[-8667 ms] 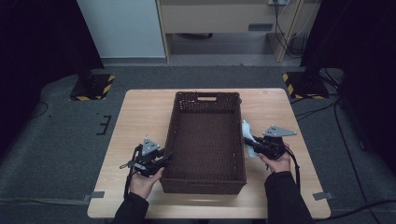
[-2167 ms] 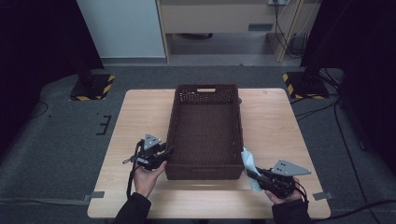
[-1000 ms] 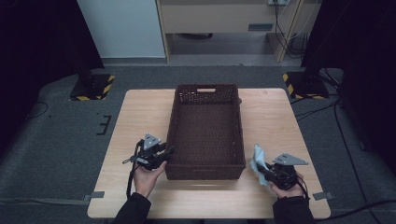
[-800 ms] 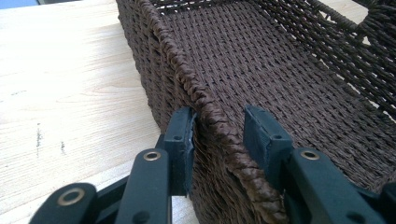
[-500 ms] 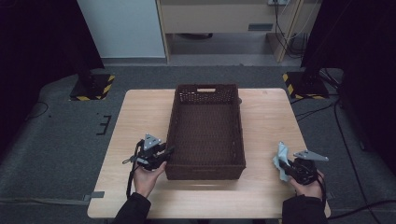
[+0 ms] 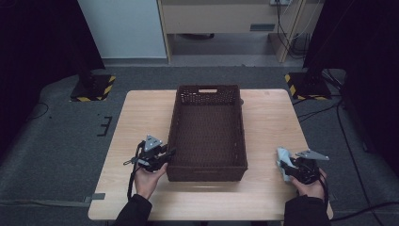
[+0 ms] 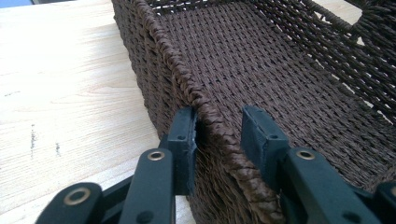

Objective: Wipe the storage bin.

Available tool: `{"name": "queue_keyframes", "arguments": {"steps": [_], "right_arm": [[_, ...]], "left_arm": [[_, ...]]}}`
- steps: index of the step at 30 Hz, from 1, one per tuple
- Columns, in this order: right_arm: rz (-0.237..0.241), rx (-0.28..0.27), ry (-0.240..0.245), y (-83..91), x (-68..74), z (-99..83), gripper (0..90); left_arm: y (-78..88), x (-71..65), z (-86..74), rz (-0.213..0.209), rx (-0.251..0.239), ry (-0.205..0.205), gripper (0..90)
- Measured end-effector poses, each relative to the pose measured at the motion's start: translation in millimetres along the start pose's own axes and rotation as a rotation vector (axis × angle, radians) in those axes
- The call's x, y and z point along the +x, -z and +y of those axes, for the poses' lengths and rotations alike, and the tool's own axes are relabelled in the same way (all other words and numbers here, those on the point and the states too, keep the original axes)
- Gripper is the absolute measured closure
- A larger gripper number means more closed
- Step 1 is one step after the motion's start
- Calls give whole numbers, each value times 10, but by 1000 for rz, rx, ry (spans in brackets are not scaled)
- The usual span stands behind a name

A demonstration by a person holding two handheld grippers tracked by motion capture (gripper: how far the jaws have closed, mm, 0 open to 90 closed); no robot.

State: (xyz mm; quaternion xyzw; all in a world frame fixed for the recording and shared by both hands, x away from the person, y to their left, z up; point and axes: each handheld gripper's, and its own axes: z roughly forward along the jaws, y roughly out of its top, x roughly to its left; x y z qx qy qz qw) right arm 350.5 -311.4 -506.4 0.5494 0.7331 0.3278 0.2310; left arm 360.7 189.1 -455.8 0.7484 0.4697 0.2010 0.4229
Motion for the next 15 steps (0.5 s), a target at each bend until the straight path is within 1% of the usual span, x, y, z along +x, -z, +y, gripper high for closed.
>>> {"name": "queue_keyframes", "arguments": {"steps": [1, 3, 4, 8, 10, 13, 15], "right_arm": [[-4, -17, -4, 15, -5, 7, 502], [-11, -56, -16, 51, -3, 33, 493], [-9, -69, -9, 67, -5, 47, 488], [1, -94, -5, 104, 34, 98, 475], [3, -111, 12, 134, 58, 131, 474], [27, -137, 14, 179, 101, 200, 467], [35, -153, 22, 199, 140, 246, 457]], "left_arm": [[0, -2, 0, 0, -1, -1, 659], [1, -3, 0, -1, -2, -1, 662], [2, -8, 0, 2, -5, -6, 668], [3, -15, 7, 5, -3, -14, 680], [4, -16, 8, 4, -2, -15, 680], [2, -21, 10, 7, -3, -14, 681], [3, -22, 12, 7, -1, -16, 682]]}}
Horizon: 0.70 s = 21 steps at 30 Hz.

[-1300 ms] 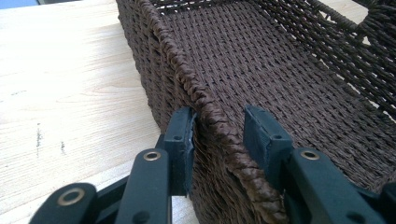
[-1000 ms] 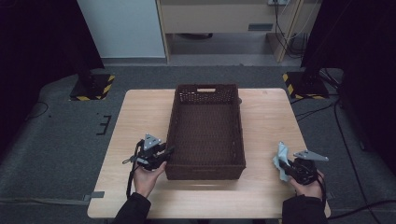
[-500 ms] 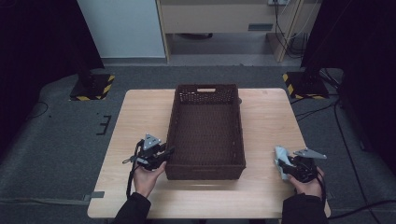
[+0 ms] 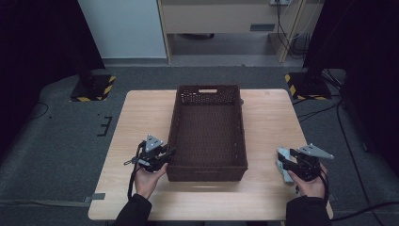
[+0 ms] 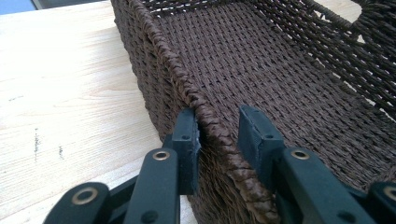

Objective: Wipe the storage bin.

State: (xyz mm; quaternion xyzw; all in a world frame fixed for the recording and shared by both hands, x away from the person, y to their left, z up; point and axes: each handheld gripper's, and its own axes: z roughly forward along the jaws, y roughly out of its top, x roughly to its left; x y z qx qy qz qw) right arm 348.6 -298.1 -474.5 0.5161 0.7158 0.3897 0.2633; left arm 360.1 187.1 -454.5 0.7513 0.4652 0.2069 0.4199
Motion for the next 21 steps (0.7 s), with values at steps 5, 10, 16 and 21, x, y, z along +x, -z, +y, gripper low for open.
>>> {"name": "queue_keyframes", "arguments": {"steps": [5, 10, 16, 21], "right_arm": [[63, -27, 20, -25, 165, 119, 446], [106, -66, 57, -55, 345, 265, 434], [145, -100, 101, -84, 499, 454, 447], [156, -78, 131, -192, 609, 583, 473]], "left_arm": [[7, -1, 6, 3, 10, -19, 685], [16, 5, 7, -8, 12, -15, 687], [33, 14, 2, -26, 14, -21, 683], [51, -3, -2, -21, 22, -33, 682]]}}
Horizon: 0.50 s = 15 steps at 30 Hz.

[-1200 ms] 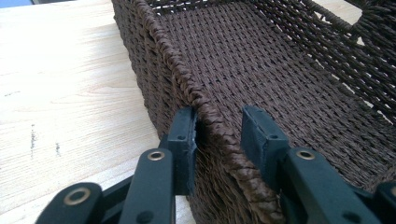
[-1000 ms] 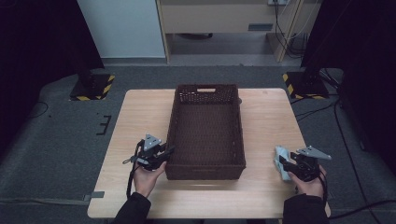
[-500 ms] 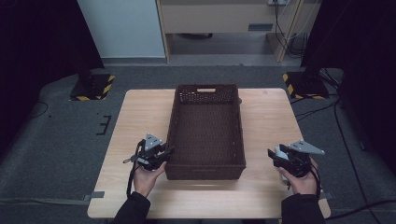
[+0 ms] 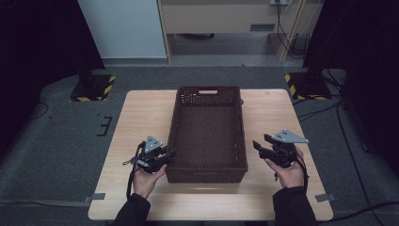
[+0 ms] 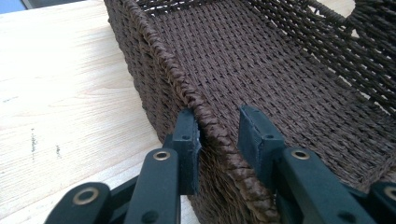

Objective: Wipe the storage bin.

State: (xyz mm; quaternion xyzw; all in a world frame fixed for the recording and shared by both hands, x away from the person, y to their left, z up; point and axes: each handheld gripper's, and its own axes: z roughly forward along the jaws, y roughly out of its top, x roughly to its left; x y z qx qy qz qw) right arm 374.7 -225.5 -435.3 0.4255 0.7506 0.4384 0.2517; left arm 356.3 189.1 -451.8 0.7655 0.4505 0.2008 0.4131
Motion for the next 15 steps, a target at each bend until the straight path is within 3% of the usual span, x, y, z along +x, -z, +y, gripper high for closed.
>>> {"name": "queue_keyframes", "arguments": {"steps": [4, 7, 15], "right_arm": [[-9, 28, 49, -115, 71, 63, 496], [2, 20, 49, -172, 103, 95, 502], [68, 7, -1, -311, 138, 187, 500]], "left_arm": [[-1, 0, 0, 0, -1, 1, 681], [-2, -2, 2, 2, -1, 2, 681], [-18, 12, 11, 6, 2, -9, 681]]}}
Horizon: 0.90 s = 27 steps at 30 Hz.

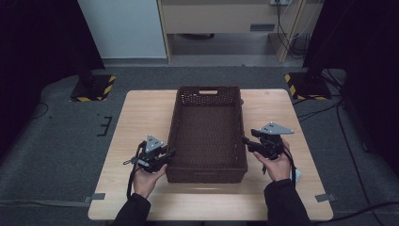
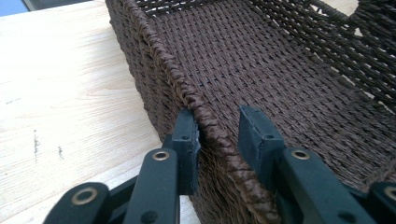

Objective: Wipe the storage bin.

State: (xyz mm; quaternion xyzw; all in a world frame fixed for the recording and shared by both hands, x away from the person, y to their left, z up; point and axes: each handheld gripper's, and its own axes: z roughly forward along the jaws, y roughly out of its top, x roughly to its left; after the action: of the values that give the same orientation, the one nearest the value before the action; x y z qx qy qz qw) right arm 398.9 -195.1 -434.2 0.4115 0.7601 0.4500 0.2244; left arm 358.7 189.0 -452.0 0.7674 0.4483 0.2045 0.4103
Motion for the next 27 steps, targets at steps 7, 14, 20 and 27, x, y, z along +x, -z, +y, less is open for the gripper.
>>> {"name": "queue_keyframes", "arguments": {"steps": [7, 14, 20, 27], "right_arm": [[13, 34, -6, -208, 20, -34, 516], [18, 40, -12, -197, 44, -42, 585], [8, 52, -21, -158, 89, -53, 592], [19, 44, -15, -30, 197, -118, 567]], "left_arm": [[-15, 28, 5, -7, -13, 14, 678], [30, 32, -1, 24, -43, 28, 563], [184, 30, -29, 11, -62, 52, 506], [253, 36, -82, -20, -33, 73, 673]]}}
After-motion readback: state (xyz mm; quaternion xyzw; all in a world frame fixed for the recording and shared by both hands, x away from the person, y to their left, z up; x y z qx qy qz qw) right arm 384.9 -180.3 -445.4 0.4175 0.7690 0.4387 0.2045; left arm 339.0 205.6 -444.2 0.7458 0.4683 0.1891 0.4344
